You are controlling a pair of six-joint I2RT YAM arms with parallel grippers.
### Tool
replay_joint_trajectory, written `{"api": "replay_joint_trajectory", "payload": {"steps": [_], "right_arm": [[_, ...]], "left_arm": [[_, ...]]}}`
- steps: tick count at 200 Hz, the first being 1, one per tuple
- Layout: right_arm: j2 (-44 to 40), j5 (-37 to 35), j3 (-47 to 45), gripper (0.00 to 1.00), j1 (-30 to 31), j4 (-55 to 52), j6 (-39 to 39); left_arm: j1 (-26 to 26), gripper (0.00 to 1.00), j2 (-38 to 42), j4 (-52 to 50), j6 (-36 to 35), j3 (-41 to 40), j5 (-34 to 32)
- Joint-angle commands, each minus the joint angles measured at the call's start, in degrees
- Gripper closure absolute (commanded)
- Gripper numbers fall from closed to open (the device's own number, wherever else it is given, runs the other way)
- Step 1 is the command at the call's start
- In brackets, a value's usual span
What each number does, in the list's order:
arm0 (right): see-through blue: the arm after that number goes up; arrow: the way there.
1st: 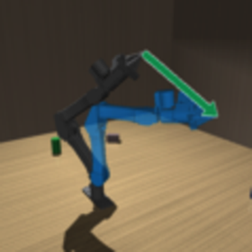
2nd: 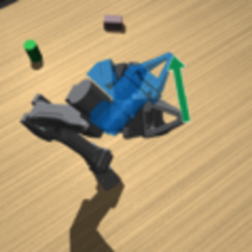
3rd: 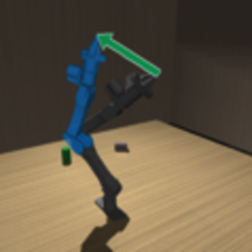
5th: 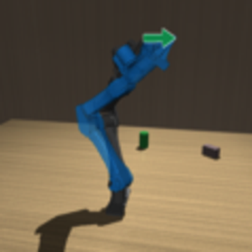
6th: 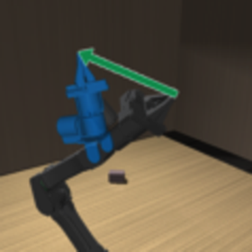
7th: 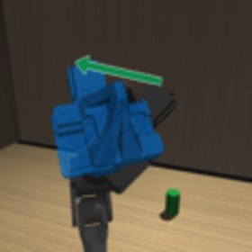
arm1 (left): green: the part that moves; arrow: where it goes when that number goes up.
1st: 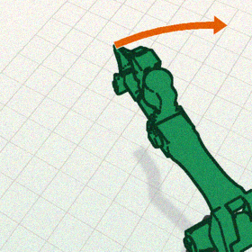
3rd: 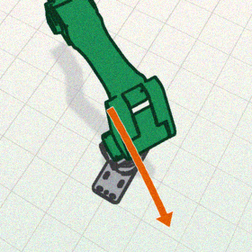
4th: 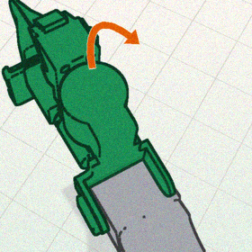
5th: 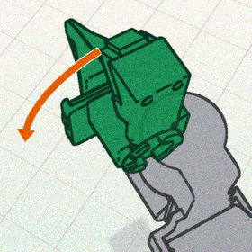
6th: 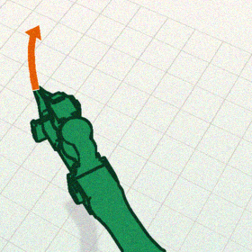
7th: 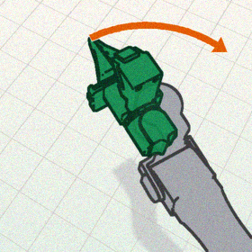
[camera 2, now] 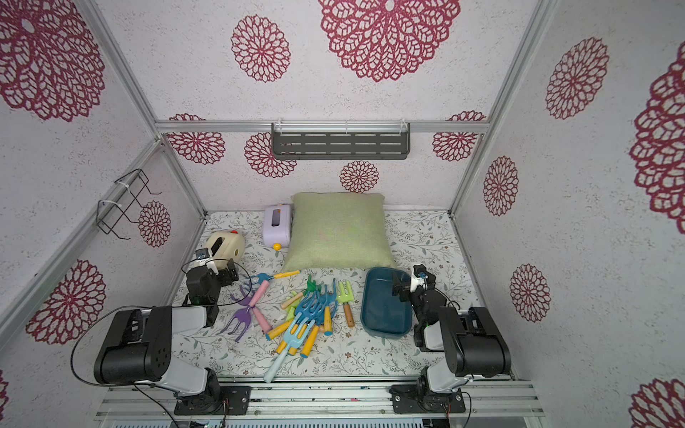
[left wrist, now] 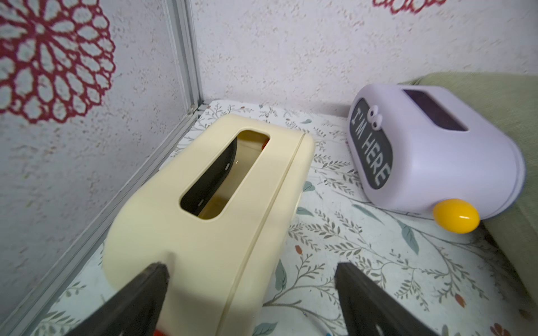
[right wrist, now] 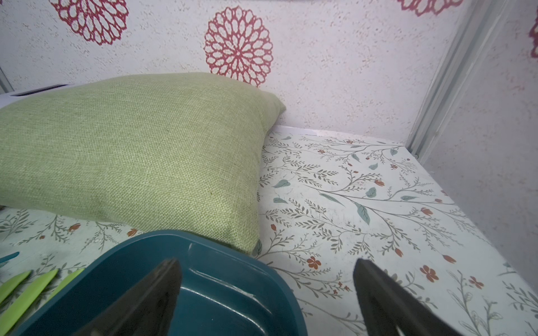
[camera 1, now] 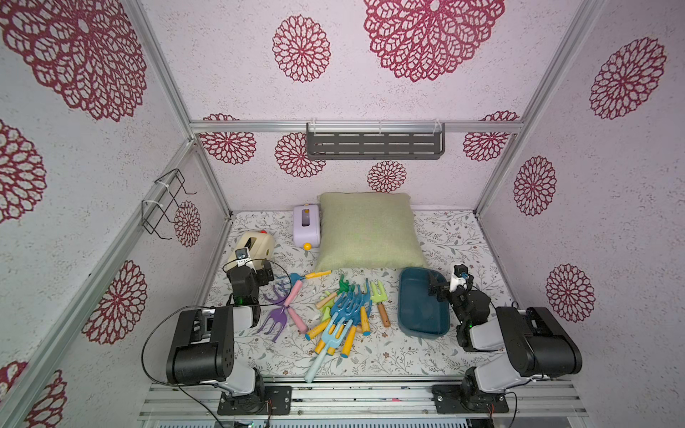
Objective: Put the rake into the storage box
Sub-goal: Pick up the rake at the center of the board.
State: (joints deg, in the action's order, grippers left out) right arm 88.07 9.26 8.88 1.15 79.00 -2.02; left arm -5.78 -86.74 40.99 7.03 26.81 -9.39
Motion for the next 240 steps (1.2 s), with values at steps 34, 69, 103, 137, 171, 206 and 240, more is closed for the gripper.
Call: {"api": "replay_joint_trajectory", "payload": {"steps": [34,69,103,137,171,206,240], "right_arm": [[-7.99,-8.96,-5.04,0.01,-0.18,6.85,1.93],[-24.47,-12.66,-5.89,0.01,2.06,-2.68,2.98],[-41.79,-14.60,-1.60,0.01,2.89,-22.57,16.85],[-52.18,-6.26,8.67,0.01,3.07,-52.98,25.98],[-53.75,0.80,12.73,0.01,2.69,-67.61,27.42],[-53.48,12.12,14.30,0.01,2.01,-68.18,31.28],[-46.66,18.40,19.53,0.04,3.90,-72.48,31.67]], "left_arm": [[10.92,0.03,10.56,-4.61,-8.78,1.19,-13.48],[14.21,0.03,19.09,-14.24,-6.54,3.87,-14.12],[14.67,0.03,28.24,-32.34,8.23,8.78,-9.39],[14.92,0.03,34.46,-41.92,21.63,9.29,3.42],[15.01,0.03,37.32,-49.64,21.60,9.83,10.85],[14.92,0.03,41.96,-47.70,19.78,5.82,9.81],[14.60,0.03,48.38,-46.03,26.99,0.22,2.46]]}}
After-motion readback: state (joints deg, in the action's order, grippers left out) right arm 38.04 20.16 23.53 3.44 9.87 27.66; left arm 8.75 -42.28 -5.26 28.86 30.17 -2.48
